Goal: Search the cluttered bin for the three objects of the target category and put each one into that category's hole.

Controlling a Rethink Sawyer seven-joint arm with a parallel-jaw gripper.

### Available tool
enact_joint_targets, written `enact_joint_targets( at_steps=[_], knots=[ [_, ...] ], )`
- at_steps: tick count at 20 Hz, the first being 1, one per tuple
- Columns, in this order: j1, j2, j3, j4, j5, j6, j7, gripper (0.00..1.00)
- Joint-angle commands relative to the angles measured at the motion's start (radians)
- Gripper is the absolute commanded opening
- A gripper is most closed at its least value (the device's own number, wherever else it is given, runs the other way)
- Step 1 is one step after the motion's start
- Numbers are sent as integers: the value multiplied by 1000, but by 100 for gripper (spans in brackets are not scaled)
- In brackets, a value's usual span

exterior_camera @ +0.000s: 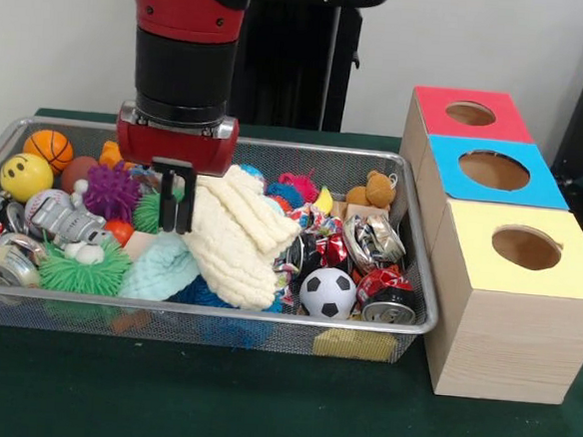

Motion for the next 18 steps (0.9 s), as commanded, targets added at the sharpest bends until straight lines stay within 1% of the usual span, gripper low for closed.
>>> enact_joint_targets(
  at_steps=[1, 5, 8, 12, 14, 17, 18],
  knots=[
    [-16, 10, 78, -59, -98, 39, -214, 0],
    [-23, 8, 85, -70, -117, 39, -212, 0],
    [-37, 23, 95, -83, -128, 38, -226, 0],
    [-37, 33, 105, -81, -128, 44, -214, 0],
    [-31, 24, 107, -60, -117, 50, -194, 0],
    [-29, 10, 131, -7, -69, 85, -172, 0],
    [-28, -6, 146, 30, -45, 88, -154, 0]
  ],
)
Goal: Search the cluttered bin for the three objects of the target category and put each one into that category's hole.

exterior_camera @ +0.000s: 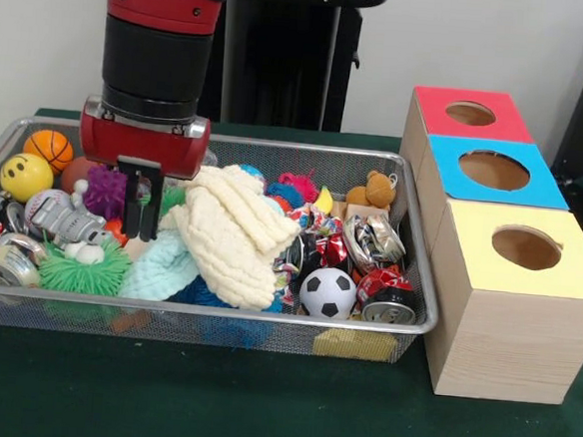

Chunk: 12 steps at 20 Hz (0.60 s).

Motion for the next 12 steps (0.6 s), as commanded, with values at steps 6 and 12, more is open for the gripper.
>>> enact_joint_targets(
  at_steps=[6, 12],
  knots=[
    [19, -109, 145, 216, 136, 155, -61, 0],
    [111, -201, 88, 273, 211, 191, 69, 0]
  ],
)
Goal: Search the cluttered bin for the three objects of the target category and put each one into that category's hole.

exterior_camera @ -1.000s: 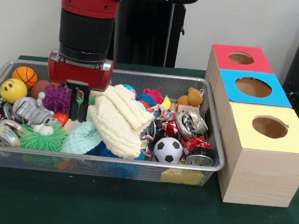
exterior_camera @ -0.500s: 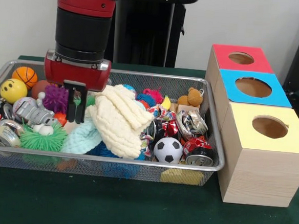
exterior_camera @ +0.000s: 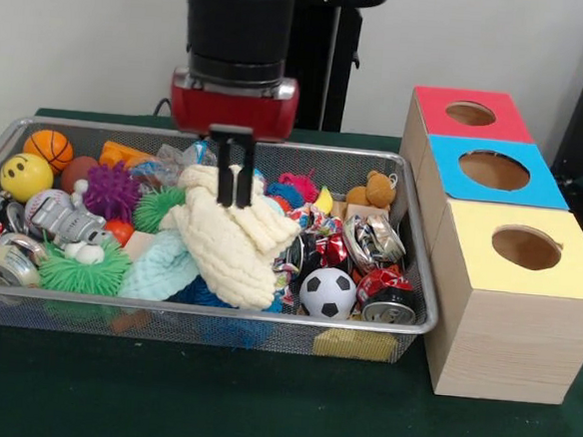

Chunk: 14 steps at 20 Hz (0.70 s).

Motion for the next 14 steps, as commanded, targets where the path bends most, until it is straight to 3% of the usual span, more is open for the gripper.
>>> enact_joint_targets(
  at_steps=[1, 7, 14],
  knots=[
    [87, -113, 30, 151, 93, 156, 80, 0],
    [122, -96, 2, 165, 138, 117, 116, 0],
    [205, 11, -81, 158, 114, -74, 219, 0]
  ],
)
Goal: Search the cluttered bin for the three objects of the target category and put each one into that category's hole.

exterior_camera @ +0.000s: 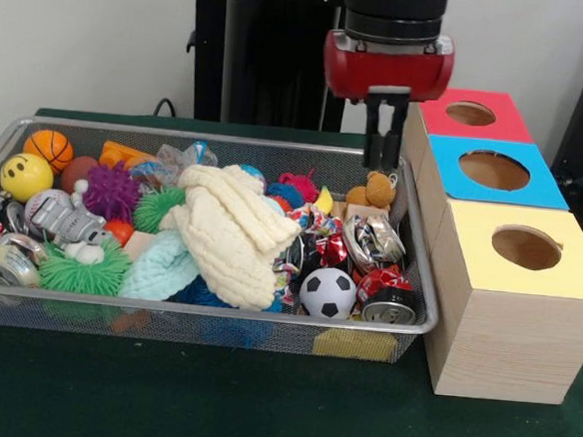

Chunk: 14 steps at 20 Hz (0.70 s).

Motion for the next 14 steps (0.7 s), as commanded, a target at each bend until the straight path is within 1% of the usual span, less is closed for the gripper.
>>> enact_joint_targets(
  at_steps=[1, 4, 7, 14],
  knots=[
    [35, 110, -71, 78, 6, -121, 225, 0],
    [53, 158, -97, 53, -4, -184, 236, 0],
    [47, 197, -100, 31, 6, -217, 207, 0],
    [15, 245, -82, 32, 18, -277, 148, 0]
  ],
)
